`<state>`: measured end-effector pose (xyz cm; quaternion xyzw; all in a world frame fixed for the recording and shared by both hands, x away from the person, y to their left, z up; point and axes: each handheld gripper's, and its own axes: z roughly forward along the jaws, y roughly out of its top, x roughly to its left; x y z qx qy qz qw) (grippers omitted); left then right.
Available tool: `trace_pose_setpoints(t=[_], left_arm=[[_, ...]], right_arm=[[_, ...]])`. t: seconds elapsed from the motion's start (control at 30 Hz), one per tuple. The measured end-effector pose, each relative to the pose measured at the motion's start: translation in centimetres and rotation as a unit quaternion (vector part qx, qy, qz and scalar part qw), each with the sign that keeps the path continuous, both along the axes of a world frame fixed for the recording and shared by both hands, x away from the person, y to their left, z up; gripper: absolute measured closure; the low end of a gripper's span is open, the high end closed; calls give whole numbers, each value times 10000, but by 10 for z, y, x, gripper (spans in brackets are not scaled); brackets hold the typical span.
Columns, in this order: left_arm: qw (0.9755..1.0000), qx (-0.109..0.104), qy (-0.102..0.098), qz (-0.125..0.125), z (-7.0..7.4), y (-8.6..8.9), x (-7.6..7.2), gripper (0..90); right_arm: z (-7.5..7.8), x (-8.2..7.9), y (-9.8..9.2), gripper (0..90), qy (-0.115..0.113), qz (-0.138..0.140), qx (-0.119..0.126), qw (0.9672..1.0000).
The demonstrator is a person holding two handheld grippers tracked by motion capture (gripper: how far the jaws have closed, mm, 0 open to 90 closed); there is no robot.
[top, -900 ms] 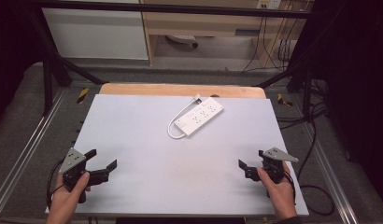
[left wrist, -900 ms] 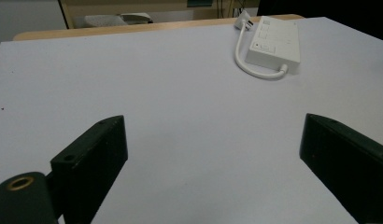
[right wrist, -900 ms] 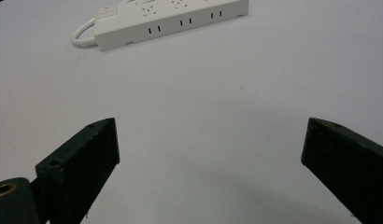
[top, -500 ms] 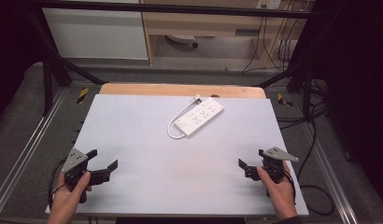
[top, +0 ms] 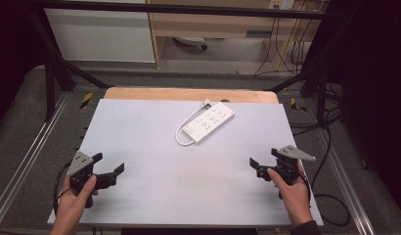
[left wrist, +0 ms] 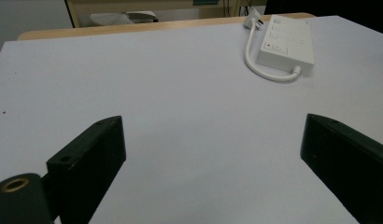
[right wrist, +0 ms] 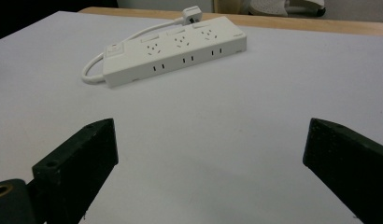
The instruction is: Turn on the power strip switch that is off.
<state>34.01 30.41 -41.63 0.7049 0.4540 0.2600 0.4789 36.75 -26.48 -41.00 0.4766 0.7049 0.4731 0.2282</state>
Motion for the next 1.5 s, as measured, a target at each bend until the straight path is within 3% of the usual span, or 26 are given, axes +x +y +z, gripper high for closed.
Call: trace_pose_setpoints(t=[0.23,0.5,0.83,1.3,1.5], left_arm=[[9999,38,96,-21,-3,-2,13,69],[9998,-33,164,99,-3,1,7,60],[9995,-38,295,47,-6,0,4,60],[9995,127,276,39,-6,-1,3,60],[9995,139,298,-7,-7,-3,3,60]], right_arm=[[19,23,5,44,26,40,61,10000],[45,48,16,42,-162,74,-38,9998],[66,68,25,51,-359,-73,-186,9992],[78,91,18,61,-341,-218,-57,9992],[80,102,20,116,-392,-285,-55,9988]])
